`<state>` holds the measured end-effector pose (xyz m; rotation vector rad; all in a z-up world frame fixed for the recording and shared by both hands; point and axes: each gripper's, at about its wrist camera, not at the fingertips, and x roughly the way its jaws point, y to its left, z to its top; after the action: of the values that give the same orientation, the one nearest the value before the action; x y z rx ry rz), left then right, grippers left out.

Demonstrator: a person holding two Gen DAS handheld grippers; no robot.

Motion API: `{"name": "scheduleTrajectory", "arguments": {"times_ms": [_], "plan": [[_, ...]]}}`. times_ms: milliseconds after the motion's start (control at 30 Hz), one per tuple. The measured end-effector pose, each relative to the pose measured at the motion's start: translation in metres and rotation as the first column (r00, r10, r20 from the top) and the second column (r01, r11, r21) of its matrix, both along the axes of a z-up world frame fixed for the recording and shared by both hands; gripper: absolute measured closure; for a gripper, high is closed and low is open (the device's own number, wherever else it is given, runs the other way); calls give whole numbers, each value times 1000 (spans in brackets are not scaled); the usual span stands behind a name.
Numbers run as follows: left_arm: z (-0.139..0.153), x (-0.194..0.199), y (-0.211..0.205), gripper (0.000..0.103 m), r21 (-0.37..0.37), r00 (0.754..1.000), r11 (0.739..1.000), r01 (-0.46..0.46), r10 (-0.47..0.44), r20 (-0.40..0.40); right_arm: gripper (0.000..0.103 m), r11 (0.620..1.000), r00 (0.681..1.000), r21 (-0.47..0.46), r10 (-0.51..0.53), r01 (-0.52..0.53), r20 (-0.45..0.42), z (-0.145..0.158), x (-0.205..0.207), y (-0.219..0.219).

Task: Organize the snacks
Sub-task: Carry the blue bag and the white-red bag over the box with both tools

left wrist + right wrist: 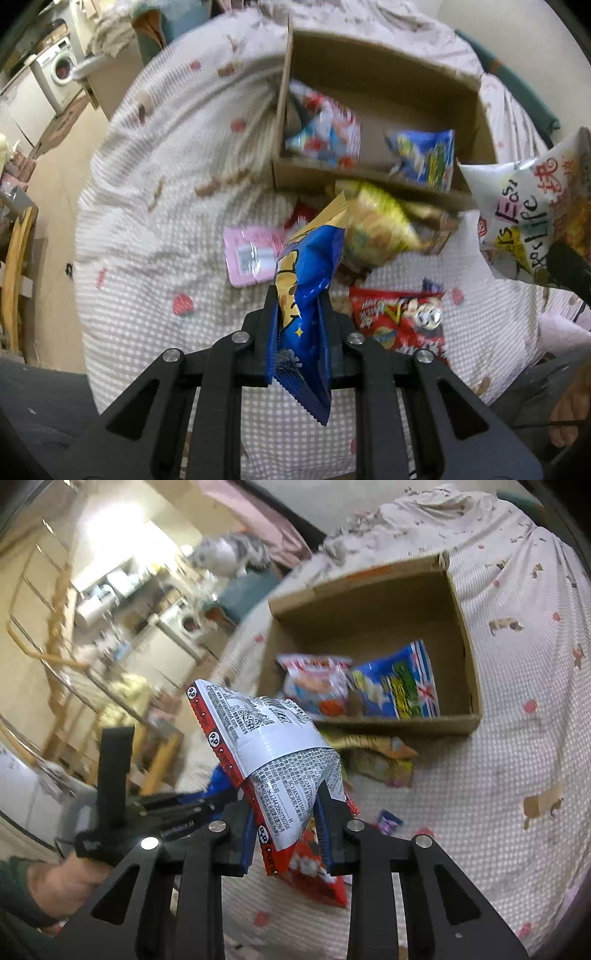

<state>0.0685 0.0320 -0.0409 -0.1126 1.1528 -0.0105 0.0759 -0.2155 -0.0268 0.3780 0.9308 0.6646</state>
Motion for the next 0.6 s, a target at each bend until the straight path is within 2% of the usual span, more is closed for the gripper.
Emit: {"name": "scheduleTrajectory", "arguments": {"times_ms": [233,600], "plan": [[40,18,-2,88,4,998,1000,23,-23,57,74,996,995,8,-86,86,55,11,11,-14],[60,70,-4,88,37,992,999,38,-43,120,74,982,980,-4,-188,188,61,11,43,-34]]}}
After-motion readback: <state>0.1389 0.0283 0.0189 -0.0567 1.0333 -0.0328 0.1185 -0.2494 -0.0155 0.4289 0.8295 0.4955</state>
